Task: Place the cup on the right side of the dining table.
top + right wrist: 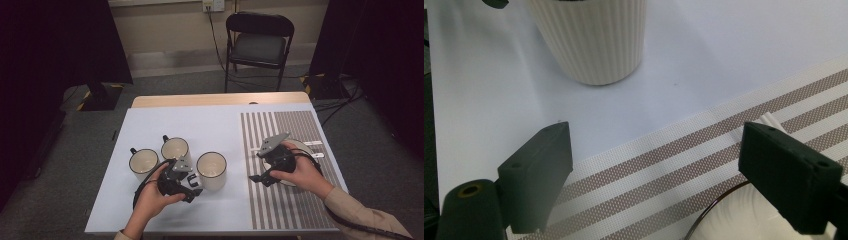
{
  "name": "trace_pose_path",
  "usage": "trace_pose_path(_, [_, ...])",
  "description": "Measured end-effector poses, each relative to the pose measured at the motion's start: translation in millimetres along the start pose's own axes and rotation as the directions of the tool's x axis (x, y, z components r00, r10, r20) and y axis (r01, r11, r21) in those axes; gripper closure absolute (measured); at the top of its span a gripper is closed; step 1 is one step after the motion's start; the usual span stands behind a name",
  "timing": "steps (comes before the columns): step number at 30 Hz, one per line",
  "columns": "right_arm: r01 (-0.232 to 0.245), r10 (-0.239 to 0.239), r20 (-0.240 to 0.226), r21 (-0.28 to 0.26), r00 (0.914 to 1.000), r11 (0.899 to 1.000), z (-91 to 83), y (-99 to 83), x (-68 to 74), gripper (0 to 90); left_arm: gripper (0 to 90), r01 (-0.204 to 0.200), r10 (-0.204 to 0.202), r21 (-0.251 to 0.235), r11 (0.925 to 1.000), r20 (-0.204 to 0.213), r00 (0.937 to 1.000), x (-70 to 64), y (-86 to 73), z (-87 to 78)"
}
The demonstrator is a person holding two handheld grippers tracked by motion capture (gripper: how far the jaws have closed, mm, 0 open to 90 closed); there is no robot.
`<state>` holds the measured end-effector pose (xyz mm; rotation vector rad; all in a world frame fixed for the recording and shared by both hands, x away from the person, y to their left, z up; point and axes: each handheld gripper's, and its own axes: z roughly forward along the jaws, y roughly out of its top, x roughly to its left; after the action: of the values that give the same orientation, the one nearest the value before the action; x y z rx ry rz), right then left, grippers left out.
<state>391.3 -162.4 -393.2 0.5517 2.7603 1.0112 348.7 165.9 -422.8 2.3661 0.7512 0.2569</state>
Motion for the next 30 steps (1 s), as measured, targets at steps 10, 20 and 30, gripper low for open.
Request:
trace_pose_path(10, [0.000, 0.000, 0.001, -0.004, 1.0000, 1.000, 0.9, 13.3, -2.5, 13.5, 16.3, 0.002, -0.002, -0.009, 1.0000, 0.001, 1.0000, 0.7, 0.6, 0.2])
trace_pose_path(20, [0.000, 0.000, 0.000, -0.013, 1.0000, 1.000, 1.8, 27.8, -3.8, 13.4, 16.6, -0.006, 0.006, -0.017, 0.9998, 0.000, 1.0000, -0.6, 2.7, 2.3])
trace_pose_path(30, [-0.008, 0.008, 0.009, -0.007, 0.9999, 1.000, 3.1, 38.4, -7.4, 13.4, 16.7, -0.009, 0.009, -0.020, 0.9998, 0.011, 0.9999, 0.0, 4.9, 2.9])
